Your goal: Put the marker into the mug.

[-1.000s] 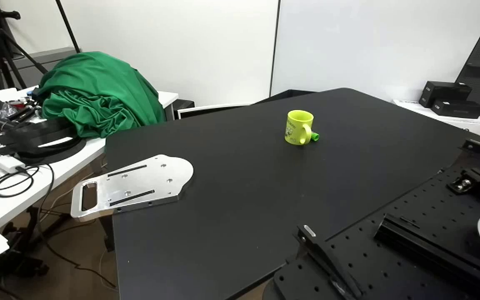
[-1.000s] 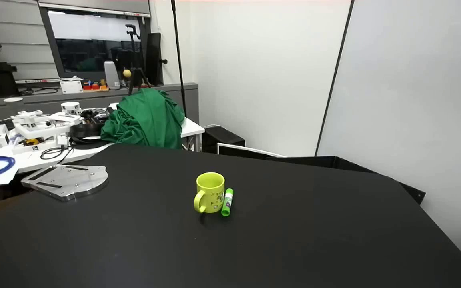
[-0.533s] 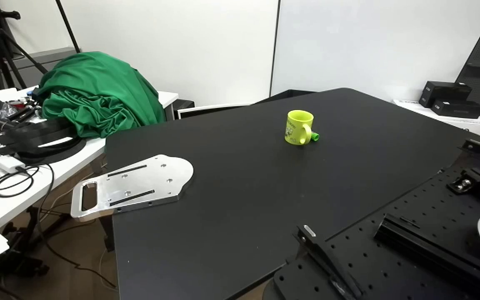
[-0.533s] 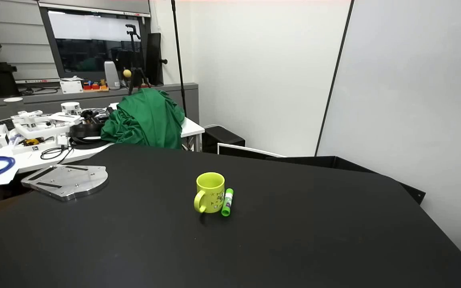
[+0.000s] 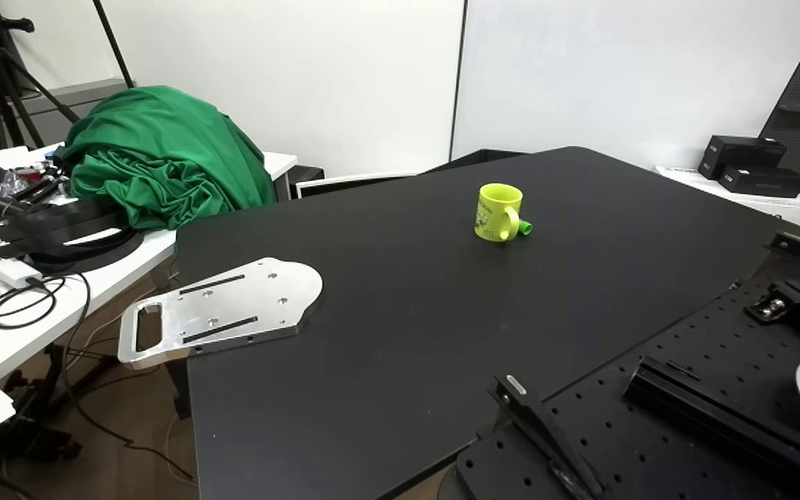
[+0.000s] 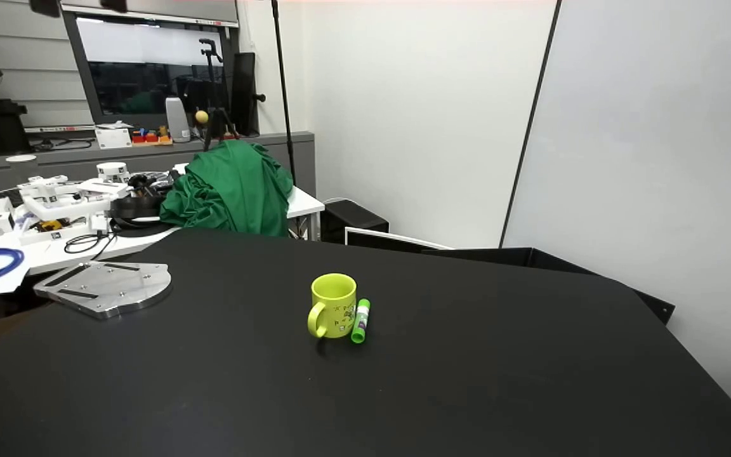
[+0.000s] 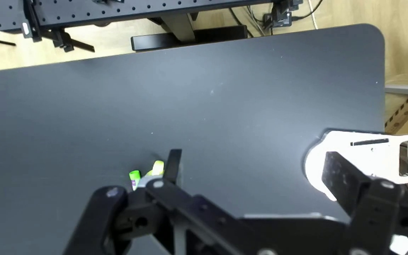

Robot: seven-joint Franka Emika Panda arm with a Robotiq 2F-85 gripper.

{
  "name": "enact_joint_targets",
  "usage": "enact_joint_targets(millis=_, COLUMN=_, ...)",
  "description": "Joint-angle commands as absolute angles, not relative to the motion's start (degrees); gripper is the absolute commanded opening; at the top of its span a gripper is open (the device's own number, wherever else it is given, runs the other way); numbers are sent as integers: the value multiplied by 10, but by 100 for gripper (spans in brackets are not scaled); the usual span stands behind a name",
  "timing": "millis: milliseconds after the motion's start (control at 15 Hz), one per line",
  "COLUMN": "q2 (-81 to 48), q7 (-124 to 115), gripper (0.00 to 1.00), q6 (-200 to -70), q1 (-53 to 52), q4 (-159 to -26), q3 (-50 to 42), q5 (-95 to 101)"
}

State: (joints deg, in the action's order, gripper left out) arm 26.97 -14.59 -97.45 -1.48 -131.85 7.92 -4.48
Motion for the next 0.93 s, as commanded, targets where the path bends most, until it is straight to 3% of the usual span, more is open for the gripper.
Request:
enact_joint_targets(millis=0, q2=223, q7=-79, gripper=100, q6=-995, q1=-2, q4=-1284, q3=42, q5=-14)
enact_joint_targets(millis=867, q2=41, q7=147, gripper=100, q6=-1138, q1=77, q4=-1191, q3=-104, q5=34)
